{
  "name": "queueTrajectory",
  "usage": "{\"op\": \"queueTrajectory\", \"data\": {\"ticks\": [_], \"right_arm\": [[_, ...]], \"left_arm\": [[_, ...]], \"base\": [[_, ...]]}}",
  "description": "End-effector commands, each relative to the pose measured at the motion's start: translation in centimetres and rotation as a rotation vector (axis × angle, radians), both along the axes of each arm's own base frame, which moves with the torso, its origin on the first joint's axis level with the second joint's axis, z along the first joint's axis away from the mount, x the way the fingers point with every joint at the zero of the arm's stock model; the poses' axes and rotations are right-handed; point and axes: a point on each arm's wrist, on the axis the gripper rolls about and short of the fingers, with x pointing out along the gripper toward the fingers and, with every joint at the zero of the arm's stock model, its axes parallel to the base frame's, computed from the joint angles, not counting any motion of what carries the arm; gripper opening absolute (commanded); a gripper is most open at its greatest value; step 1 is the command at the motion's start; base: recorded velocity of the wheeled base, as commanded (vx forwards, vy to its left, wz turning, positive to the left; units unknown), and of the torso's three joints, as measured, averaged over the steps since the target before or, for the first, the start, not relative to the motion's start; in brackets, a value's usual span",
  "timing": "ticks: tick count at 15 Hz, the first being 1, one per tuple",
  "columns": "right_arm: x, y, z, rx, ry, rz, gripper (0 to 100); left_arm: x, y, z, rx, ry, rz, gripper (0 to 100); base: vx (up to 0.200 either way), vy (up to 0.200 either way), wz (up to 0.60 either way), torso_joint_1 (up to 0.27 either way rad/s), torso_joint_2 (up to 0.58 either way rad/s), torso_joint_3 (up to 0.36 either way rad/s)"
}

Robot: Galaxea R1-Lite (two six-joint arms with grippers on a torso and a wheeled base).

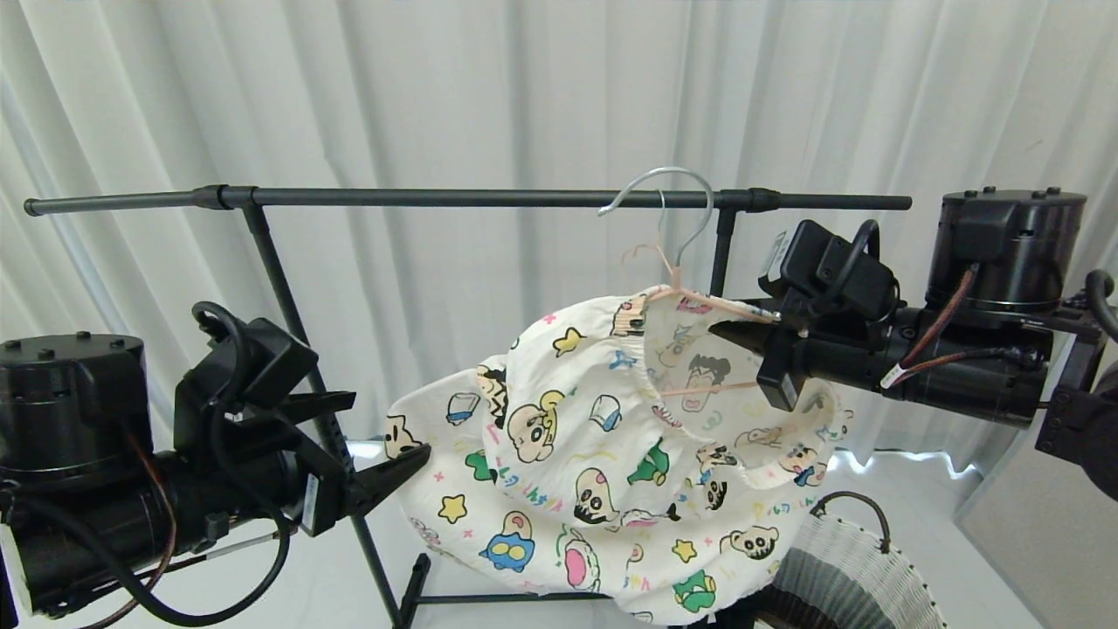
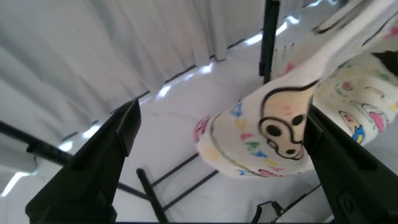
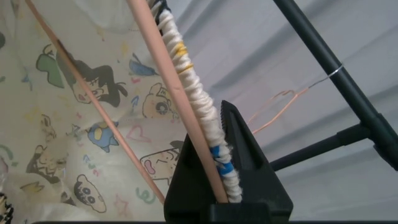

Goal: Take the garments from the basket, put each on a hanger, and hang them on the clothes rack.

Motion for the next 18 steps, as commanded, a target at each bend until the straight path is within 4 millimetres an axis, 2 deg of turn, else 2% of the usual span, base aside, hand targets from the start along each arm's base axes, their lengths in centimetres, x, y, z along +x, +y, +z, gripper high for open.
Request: {"op": "queueTrajectory", "data": {"ticks": [1,4,7,13,16,18], "right_arm": [[-0.1,0.0,0.1,0.003,-0.004,0.001,0],[-0.1,0.0,0.2,0.003,-0.007,-0.001,0],[-0.1,0.0,0.2,0.004,-0.007,-0.002,0],[-0.3,-0.1,0.5,0.01,-0.015,-0.001,0],[-0.3,-0.2,0.5,0.011,-0.013,-0.003,0],[-0.3,-0.2,0.5,0.012,-0.012,-0.001,0]], "left_arm": [[0.9,0.6,-1.1,0.011,0.054,0.035,100],[0.8,0.5,-1.7,0.024,0.074,0.029,100],[1.0,1.0,-3.0,0.117,0.082,0.005,100],[1.2,1.1,-2.8,0.074,0.087,-0.031,100],[0.7,2.9,-3.0,0.048,0.092,-0.003,100],[0.8,3.2,-2.9,0.042,0.085,0.006,100]], "base": [[0.0,0.0,0.0,0.0,0.0,0.0],[0.0,0.0,0.0,0.0,0.0,0.0],[0.0,0.0,0.0,0.0,0.0,0.0],[0.0,0.0,0.0,0.0,0.0,0.0],[0.0,0.0,0.0,0.0,0.0,0.0],[0.0,0.0,0.0,0.0,0.0,0.0]]}}
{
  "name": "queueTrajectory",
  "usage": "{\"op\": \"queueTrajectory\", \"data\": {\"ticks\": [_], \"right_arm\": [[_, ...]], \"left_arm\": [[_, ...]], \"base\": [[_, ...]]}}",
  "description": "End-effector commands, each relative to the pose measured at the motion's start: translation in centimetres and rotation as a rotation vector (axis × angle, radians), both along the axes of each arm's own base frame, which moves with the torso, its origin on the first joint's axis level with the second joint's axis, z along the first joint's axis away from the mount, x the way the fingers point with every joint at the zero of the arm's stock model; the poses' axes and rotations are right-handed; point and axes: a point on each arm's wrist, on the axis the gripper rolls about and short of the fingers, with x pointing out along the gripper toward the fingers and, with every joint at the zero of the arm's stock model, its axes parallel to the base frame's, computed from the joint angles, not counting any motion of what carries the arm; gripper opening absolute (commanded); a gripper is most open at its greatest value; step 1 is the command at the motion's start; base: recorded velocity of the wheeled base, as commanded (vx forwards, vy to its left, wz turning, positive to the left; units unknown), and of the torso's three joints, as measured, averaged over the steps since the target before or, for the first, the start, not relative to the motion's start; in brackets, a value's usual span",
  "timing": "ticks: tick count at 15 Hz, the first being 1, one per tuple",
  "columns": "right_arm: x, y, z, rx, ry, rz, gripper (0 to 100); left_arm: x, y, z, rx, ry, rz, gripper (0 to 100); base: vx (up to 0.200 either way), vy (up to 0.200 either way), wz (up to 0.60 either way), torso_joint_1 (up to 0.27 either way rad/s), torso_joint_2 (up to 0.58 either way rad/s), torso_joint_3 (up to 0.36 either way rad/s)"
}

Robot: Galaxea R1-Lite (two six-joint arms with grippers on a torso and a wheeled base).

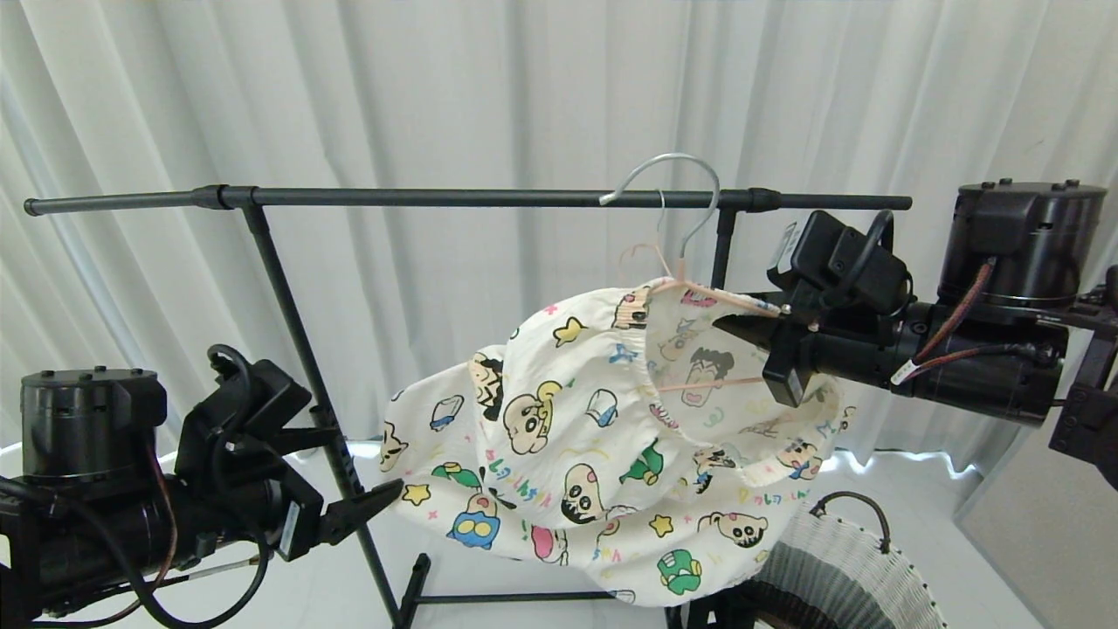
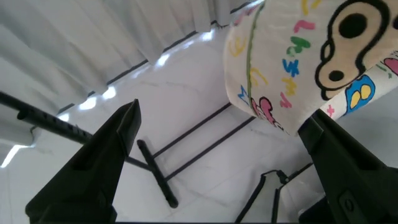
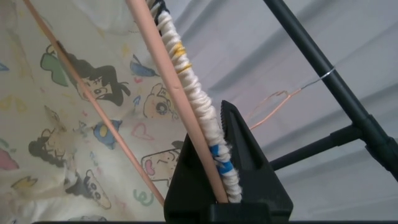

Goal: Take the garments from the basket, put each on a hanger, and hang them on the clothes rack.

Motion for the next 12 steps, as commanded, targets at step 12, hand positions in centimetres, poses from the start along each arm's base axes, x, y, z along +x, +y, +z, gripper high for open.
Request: {"op": "queueTrajectory", "data": {"ticks": [12], "right_arm": [[0.7,-1.5,0.3,0.007,-0.008,-0.056,0]], "left_arm": [[-0.6,0.1,1.1,-0.02,-0.139,-0.243,100]], "base": [[0.0,0.0,0.0,0.0,0.0,0.0]]}}
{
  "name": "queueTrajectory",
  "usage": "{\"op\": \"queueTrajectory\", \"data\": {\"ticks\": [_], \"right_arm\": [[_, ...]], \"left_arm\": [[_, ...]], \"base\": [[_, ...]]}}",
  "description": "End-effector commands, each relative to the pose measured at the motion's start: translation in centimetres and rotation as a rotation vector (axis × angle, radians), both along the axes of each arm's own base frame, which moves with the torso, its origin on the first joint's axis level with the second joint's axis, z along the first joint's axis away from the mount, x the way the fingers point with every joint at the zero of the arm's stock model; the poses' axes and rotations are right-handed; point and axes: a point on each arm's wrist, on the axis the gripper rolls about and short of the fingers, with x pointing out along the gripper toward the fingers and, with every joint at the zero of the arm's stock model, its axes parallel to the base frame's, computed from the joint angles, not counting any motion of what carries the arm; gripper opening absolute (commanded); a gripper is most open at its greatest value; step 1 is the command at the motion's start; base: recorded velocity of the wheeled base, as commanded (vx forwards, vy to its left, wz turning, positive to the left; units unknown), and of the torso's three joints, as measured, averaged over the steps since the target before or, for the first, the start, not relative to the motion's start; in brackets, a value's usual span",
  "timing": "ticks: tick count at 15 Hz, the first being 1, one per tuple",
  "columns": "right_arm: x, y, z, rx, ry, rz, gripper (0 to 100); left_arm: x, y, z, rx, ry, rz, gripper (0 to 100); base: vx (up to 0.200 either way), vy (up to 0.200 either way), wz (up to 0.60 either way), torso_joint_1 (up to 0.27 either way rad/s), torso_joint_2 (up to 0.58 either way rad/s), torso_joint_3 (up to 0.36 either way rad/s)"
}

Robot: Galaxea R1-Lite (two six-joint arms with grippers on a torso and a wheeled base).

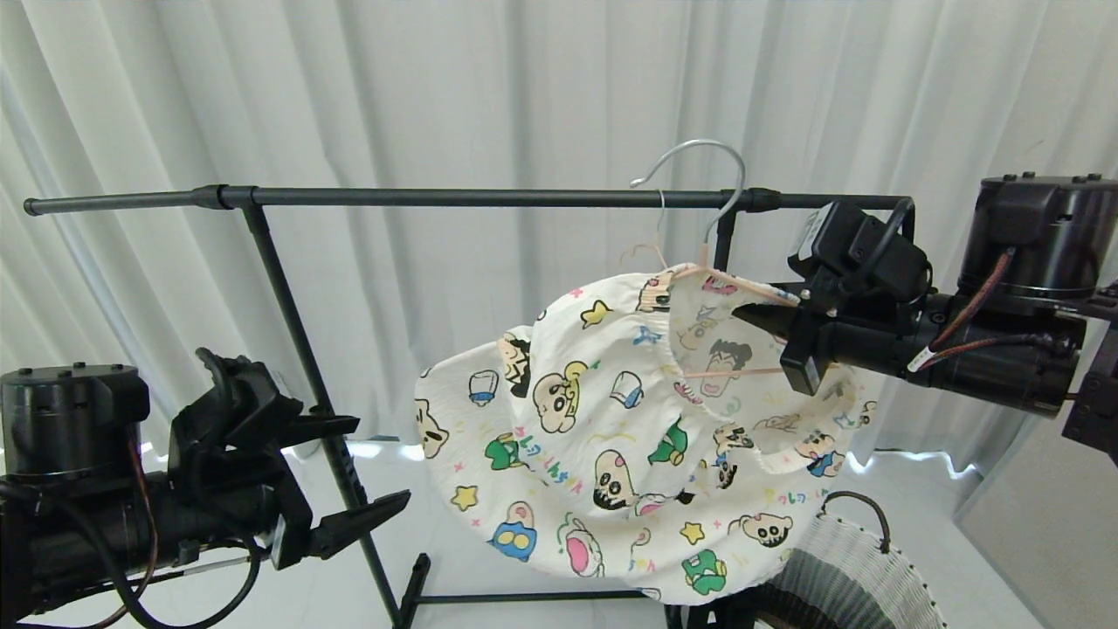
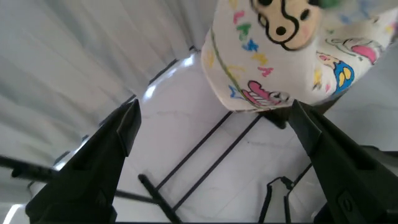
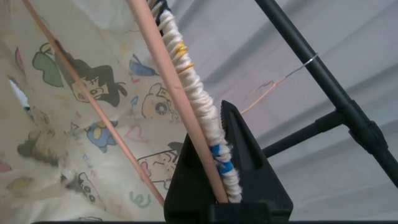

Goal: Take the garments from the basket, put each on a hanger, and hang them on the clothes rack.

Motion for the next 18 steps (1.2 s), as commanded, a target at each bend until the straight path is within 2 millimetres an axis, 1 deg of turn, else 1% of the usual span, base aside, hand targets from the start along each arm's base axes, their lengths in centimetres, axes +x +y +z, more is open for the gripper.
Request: {"op": "queueTrajectory", "data": {"ticks": [1,2,3,5,7,8,10,13,15,16,18], "right_arm": [[0.1,-0.1,0.0,0.0,0.001,-0.006,0],[0.2,-0.1,-0.2,-0.002,0.006,-0.008,0],[0.2,-0.1,-0.1,-0.001,0.005,-0.008,0],[-0.1,0.1,0.0,0.002,0.001,0.007,0],[-1.1,0.4,0.5,0.011,-0.007,0.05,0],[-1.7,0.5,0.4,0.01,-0.005,0.081,0],[-2.5,0.7,0.2,0.007,-0.001,0.101,0],[-2.7,1.0,0.3,0.008,-0.001,0.11,0],[-2.7,1.0,0.3,0.007,-0.003,0.108,0],[-2.7,1.0,0.3,0.007,-0.003,0.107,0],[-2.6,0.9,0.2,0.006,-0.001,0.088,0]], "left_arm": [[-0.8,-0.2,0.9,-0.022,-0.045,-0.047,100],[-1.2,-0.2,1.4,-0.03,-0.067,-0.06,100],[-1.5,-0.2,1.3,-0.031,-0.068,-0.06,100],[-1.3,-0.2,0.5,-0.028,-0.032,-0.059,100],[-0.1,-0.2,-0.1,-0.001,-0.027,-0.074,100],[1.0,-0.3,-0.2,0.002,-0.043,-0.074,100],[2.0,-0.3,-0.5,0.005,-0.087,-0.073,100],[2.0,-1.2,-0.9,0.003,-0.095,-0.115,100],[2.0,-1.3,-1.0,0.003,-0.093,-0.121,100],[2.0,-1.3,-1.0,0.003,-0.093,-0.121,0],[1.9,-1.3,-1.0,0.003,-0.09,-0.116,0]], "base": [[0.0,0.0,0.0,0.0,0.0,0.0],[0.0,0.0,0.0,0.0,0.0,0.0],[0.0,0.0,0.0,0.0,0.0,0.0],[0.0,0.0,0.0,0.0,0.0,0.0],[0.0,0.0,0.0,0.0,0.0,0.0],[0.0,0.0,0.0,0.0,0.0,0.0],[0.0,0.0,0.0,0.0,0.0,0.0],[0.0,0.0,0.0,0.0,0.0,0.0],[0.0,0.0,0.0,0.0,0.0,0.0],[0.0,0.0,0.0,0.0,0.0,0.0],[0.0,0.0,0.0,0.0,0.0,0.0]]}}
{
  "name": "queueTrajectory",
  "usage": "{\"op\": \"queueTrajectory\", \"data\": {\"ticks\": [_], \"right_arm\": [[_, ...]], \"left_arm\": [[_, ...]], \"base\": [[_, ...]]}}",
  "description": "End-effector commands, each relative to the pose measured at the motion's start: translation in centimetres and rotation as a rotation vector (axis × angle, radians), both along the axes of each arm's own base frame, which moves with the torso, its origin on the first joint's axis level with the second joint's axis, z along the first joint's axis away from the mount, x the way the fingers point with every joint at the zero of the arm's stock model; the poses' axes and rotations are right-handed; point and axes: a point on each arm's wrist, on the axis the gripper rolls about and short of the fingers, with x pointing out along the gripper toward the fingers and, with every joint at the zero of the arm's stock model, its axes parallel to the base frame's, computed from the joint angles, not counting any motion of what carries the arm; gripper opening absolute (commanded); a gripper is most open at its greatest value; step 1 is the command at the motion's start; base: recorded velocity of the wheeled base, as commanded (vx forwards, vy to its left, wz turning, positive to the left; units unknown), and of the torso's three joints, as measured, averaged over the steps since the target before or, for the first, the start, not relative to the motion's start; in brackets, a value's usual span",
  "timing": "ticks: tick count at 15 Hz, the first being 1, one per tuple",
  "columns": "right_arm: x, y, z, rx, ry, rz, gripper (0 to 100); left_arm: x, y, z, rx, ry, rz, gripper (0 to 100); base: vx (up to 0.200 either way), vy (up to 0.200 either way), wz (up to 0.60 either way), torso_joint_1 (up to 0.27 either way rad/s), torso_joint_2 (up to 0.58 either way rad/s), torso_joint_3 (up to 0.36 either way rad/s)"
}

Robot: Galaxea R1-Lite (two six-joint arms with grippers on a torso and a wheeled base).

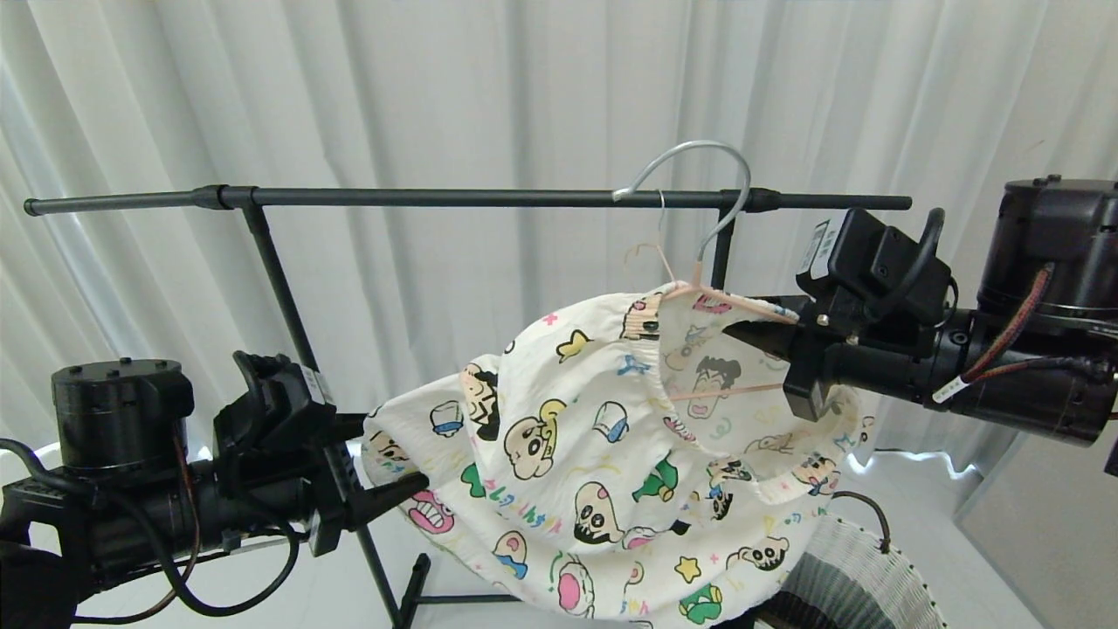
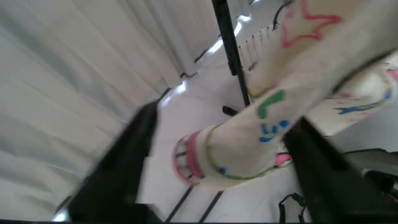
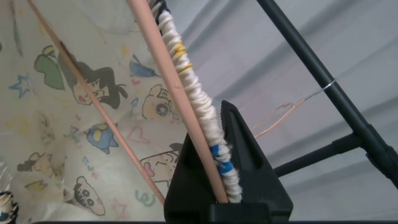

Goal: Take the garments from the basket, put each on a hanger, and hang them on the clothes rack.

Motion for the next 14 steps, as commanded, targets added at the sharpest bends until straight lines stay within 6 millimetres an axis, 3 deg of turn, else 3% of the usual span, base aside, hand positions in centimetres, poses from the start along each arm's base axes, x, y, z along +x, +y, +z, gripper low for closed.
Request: {"op": "queueTrajectory", "data": {"ticks": [1,10,14], "right_arm": [[0.1,-0.1,0.0,-0.001,0.0,-0.006,0],[0.8,-0.9,0.1,0.032,0.031,-0.092,0],[0.9,-0.9,0.2,0.06,0.062,-0.133,0]], "left_arm": [[0.0,0.0,-0.1,0.0,0.006,0.002,0],[0.1,3.7,-2.5,0.006,0.144,0.264,0],[-0.7,4.4,-3.6,0.055,0.194,0.38,0]], "base": [[0.0,0.0,0.0,0.0,0.0,0.0],[0.0,0.0,0.0,0.0,0.0,0.0],[0.0,0.0,0.0,0.0,0.0,0.0]]}}
